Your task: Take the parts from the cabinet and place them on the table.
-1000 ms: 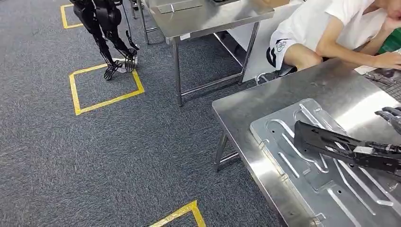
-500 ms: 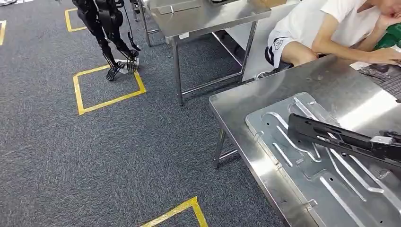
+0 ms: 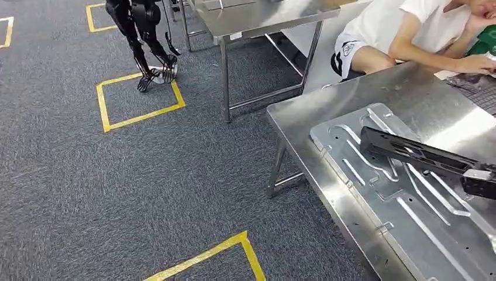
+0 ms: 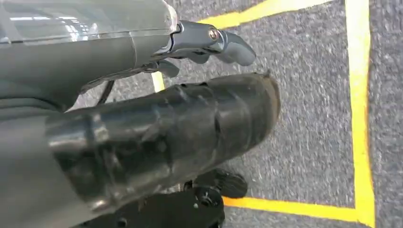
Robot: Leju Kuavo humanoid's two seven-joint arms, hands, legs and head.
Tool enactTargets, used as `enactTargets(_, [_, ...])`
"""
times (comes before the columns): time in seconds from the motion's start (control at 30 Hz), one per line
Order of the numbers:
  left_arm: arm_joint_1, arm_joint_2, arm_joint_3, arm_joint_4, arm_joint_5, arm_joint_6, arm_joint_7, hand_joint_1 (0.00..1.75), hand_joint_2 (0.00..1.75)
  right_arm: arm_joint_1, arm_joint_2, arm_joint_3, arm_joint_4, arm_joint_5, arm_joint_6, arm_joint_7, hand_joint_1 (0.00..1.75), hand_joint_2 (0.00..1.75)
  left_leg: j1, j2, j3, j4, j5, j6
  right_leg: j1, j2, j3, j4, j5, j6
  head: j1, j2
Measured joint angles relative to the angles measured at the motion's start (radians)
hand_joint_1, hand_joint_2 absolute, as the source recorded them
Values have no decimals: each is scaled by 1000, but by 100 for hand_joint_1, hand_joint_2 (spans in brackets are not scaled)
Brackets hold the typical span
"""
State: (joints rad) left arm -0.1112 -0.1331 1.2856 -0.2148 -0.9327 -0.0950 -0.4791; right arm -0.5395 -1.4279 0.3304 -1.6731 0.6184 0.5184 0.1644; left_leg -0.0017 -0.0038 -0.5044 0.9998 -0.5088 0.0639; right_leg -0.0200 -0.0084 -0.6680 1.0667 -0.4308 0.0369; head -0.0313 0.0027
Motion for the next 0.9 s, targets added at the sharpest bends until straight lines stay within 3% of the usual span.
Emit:
enactTargets(0.07, [0, 0, 0, 0, -2, 3, 0, 0, 0, 9, 0, -10, 0, 1, 0, 0, 0, 0, -4, 6, -18, 1, 14, 7, -3, 3, -58, 149, -97, 8, 0, 0])
enactTargets(0.1, [1, 1, 0, 0, -2, 3, 1, 0, 0, 16, 1, -12, 0, 2, 0, 0, 0, 0, -6, 7, -26, 2, 19, 8, -4, 3, -83, 222, -128, 11, 0, 0])
enactTargets(0.13, [1, 1, 0, 0, -2, 5, 1, 0, 0, 25, 2, -12, 0, 2, 0, 0, 0, 0, -7, 7, -33, 5, 23, 7, -4, 3, -93, 264, -139, 12, 0, 0])
enactTargets(0.17, [2, 1, 0, 0, -2, 5, 1, 0, 0, 32, 3, -12, 0, 3, 1, -2, 0, 0, -7, 7, -38, 7, 26, 7, -4, 3, -79, 256, -129, 12, 0, 0])
enactTargets(0.2, [2, 1, 0, 0, -2, 5, 2, 0, 0, 37, 3, -13, 0, 6, 3, -7, 0, 0, -8, 7, -42, 9, 27, 6, -4, 3, -43, 207, -102, 10, 0, 0])
enactTargets(0.27, [2, 1, 0, 0, -2, 5, 2, 0, 0, 41, 3, -28, 0, 21, 6, -13, 0, 0, -8, 6, -45, 18, 27, 4, -3, 3, 77, 18, -28, 4, 0, 0])
enactTargets(0.3, [2, 1, 0, 0, -3, 5, 2, 0, 0, 42, 3, -37, 0, 29, 10, -16, 0, 0, -9, 6, -48, 19, 26, 1, 0, 3, 103, -28, -48, -3, 0, 0])
enactTargets(0.33, [1, 0, 0, 0, -3, 5, 2, 0, 0, 45, 3, -45, -2, 37, 16, -20, 0, 0, -13, 5, -53, 25, 27, -3, 9, 5, 98, -39, -39, -9, 0, 0])
enactTargets(0.43, [0, 0, 0, 0, -3, 5, 3, 0, 0, 51, 3, -65, -9, 58, 32, -32, 0, 0, -10, 6, -55, 20, 34, -17, 13, 5, 93, -39, -34, -22, -1, 0])
enactTargets(0.47, [0, 1, 0, 0, -3, 5, 3, 0, 0, 52, 3, -72, -11, 61, 35, -35, 0, 0, -13, 4, -61, 27, 26, -24, 1, 3, 98, -54, -26, -34, -1, 0])
enactTargets(0.5, [0, 1, 0, 0, -3, 5, 3, 0, 0, 53, 3, -78, -13, 66, 36, -36, 0, 0, -10, 1, -71, 51, 7, -28, 3, -1, 99, -58, -23, -38, -1, 0])
enactTargets(0.6, [0, 0, 0, 0, -3, 5, 4, 0, 0, 55, 8, -88, -18, 73, 40, -41, 0, 0, -3, 2, -172, 264, -105, -36, 7, -12, 90, -56, -20, -48, -3, 0])
enactTargets(0.63, [1, 0, 0, 0, -3, 5, 4, 0, 0, 58, 8, -88, -21, 76, 44, -44, 0, 0, -3, 2, -201, 325, -120, -38, 8, -16, 87, -54, -20, -48, -3, 0])
enactTargets(0.67, [1, 0, 0, 0, -3, 5, 4, 0, 0, 60, 8, -88, -22, 77, 47, -47, 0, 0, -2, 2, -204, 331, -109, -40, 8, -21, 85, -51, -20, -48, -3, 0])
enactTargets(0.7, [2, 0, 0, 0, -3, 5, 5, 0, 0, 61, 8, -88, -24, 80, 48, -49, 0, 0, -1, 3, -183, 290, -75, -41, 7, -26, 84, -47, -20, -47, -3, 0])
enactTargets(0.77, [1, 1, 0, 0, -3, 5, 5, 0, 0, 62, 8, -97, -25, 84, 50, -51, 0, 0, 3, 15, -97, 122, 10, -40, 5, -39, 84, -39, -24, -42, -3, 0])
enactTargets(0.8, [0, 1, 0, 0, -3, 5, 5, 0, 0, 62, 8, -102, -26, 84, 51, -52, 0, 0, 3, 42, -64, 52, 20, -38, 6, -45, 84, -35, -27, -37, -3, 0])
enactTargets(0.83, [-1, 1, 0, 0, -4, 5, 5, 0, 0, 62, 7, -109, -26, 85, 53, -53, 0, 0, -6, 56, -62, 35, 14, -35, 13, -49, 80, -28, -30, -32, -3, 0])
enactTargets(0.9, [0, 1, 0, 0, -6, 4, 5, 0, 0, 62, 5, -119, -29, 85, 56, -57, 0, 0, -7, 32, -72, 36, 23, -22, 13, -65, 78, -31, -25, -22, -2, 0])
